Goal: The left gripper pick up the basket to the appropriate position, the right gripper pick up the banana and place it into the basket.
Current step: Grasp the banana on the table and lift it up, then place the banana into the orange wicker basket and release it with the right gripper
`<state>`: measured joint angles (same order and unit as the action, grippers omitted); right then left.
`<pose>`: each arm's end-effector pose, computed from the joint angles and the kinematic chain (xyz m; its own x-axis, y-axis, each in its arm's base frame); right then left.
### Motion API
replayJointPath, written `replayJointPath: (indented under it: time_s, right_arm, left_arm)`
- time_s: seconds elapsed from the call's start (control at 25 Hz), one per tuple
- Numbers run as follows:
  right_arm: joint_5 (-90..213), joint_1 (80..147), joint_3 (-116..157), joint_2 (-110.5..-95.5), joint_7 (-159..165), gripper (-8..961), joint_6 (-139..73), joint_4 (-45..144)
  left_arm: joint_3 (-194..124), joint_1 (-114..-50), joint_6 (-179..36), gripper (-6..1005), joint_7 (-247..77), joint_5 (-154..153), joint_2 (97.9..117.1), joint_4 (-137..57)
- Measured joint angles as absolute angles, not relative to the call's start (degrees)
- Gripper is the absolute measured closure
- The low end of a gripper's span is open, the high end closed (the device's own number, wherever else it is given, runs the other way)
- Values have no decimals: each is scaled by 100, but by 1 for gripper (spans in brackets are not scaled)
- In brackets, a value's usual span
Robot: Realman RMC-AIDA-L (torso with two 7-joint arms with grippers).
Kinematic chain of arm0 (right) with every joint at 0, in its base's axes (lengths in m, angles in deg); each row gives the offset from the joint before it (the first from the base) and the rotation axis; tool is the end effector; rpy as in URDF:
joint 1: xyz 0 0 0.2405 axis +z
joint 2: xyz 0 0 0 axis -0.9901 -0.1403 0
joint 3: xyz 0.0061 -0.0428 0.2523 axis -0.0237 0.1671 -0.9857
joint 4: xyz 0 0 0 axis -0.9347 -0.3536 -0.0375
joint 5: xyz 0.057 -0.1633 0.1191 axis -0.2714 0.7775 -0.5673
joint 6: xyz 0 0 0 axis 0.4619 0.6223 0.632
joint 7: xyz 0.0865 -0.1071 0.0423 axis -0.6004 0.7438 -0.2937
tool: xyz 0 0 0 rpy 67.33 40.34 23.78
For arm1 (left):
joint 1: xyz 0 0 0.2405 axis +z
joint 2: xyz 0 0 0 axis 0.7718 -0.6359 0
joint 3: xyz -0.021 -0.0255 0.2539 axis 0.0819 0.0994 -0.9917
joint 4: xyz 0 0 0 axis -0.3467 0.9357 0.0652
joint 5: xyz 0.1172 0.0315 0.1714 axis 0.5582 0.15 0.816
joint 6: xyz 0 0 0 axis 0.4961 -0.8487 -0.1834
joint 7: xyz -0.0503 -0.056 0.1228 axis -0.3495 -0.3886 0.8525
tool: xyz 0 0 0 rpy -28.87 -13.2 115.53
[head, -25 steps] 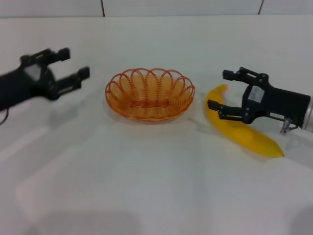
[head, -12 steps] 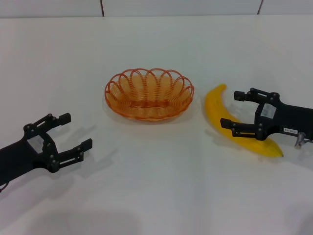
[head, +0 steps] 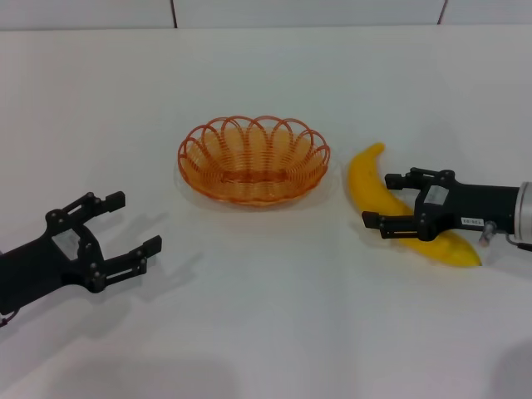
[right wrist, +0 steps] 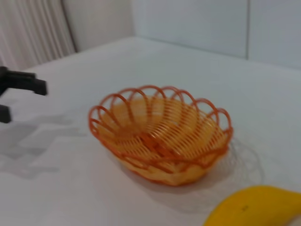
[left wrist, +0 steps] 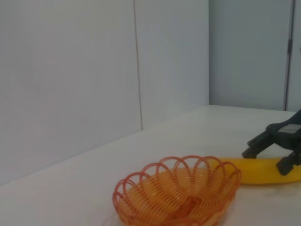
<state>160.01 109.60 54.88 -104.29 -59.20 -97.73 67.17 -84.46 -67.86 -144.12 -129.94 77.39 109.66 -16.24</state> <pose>0.3364 0.3150 -0.0163 0.8305 -0.3991 -0.3886 -0.5275 -0.7878 -0.3181 -0.3236 0.2743 -0.0215 0.8449 0.0987 0.5257 0.3626 -0.8281 -0.4274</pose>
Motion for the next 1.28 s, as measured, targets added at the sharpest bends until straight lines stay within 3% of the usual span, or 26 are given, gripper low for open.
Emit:
replayJointPath:
  time_s: [0.76, 0.96, 1.28]
  right_arm:
    - [16045, 10936, 6205, -10432, -7060, 243, -9783, 7207]
    - [16024, 10925, 6162, -10435, -7066, 464, -9794, 7218]
    - [15533, 10841, 6025, -10461, -7030, 466, -9836, 7535]
  left_arm:
    - [-8463, -6790, -14470, 123, -12903, 7750, 10966, -1632]
    - [-8462, -6792, -14480, 123, -12902, 7752, 10966, -1631]
    - [-8462, -6789, -14481, 123, -12901, 7769, 10966, -1631]
